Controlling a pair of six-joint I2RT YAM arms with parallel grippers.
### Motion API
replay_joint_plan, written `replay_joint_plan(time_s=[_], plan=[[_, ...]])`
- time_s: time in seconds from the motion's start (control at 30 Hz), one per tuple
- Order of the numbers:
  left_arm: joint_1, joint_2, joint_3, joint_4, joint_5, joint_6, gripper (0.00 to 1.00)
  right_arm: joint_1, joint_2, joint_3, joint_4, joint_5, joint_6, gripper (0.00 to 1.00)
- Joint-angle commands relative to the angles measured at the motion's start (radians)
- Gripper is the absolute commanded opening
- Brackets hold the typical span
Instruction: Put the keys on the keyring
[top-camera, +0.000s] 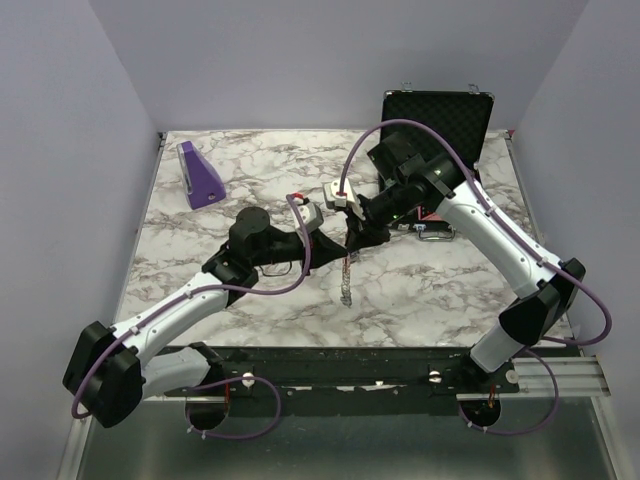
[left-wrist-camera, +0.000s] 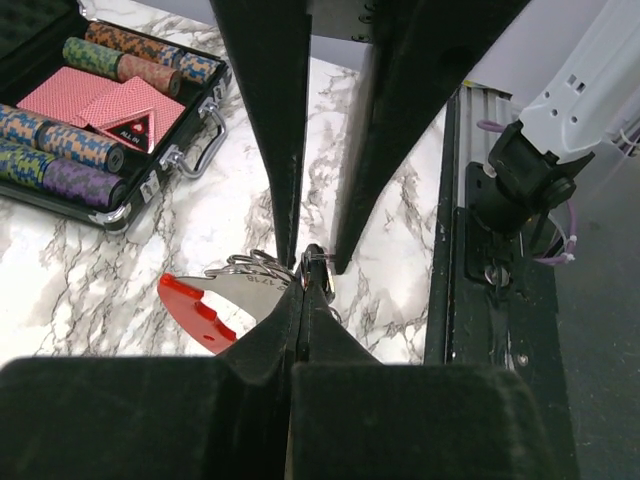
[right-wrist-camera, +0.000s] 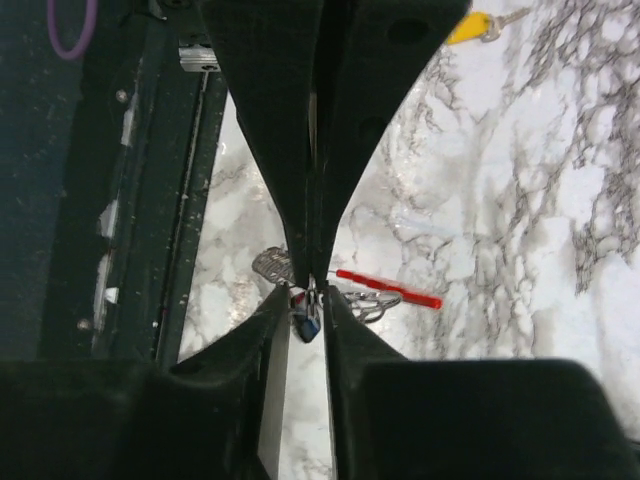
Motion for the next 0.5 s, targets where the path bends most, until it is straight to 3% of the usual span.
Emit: replay_joint_plan(time_s=[0.0, 0.17, 0.33, 0.47], plan=[[-0.001, -0.064, -0.054, 0.103, -0.060, -0.105, 0.00, -0.003, -0.059, -0.018, 0.042, -0.062, 0.085, 0.35], [0.002, -0.082, -0.090, 0.183, -0.107, -0.303, 0.00, -0.025, -0.103, -0.041, 0.098, -0.114, 0.168, 0.53], [0.002, -0.094, -0.077, 0.157, -0.192, -0.429, 0.00, -0.025, -0.149, -0.121, 0.198, -0.088, 0.274, 0.55], [0.004, -0.110, -0.045, 0.068, -0.264, -0.446, 0.00, -0.026, -0.201, -0.208, 0.340, -0.004, 0.414, 0.55]])
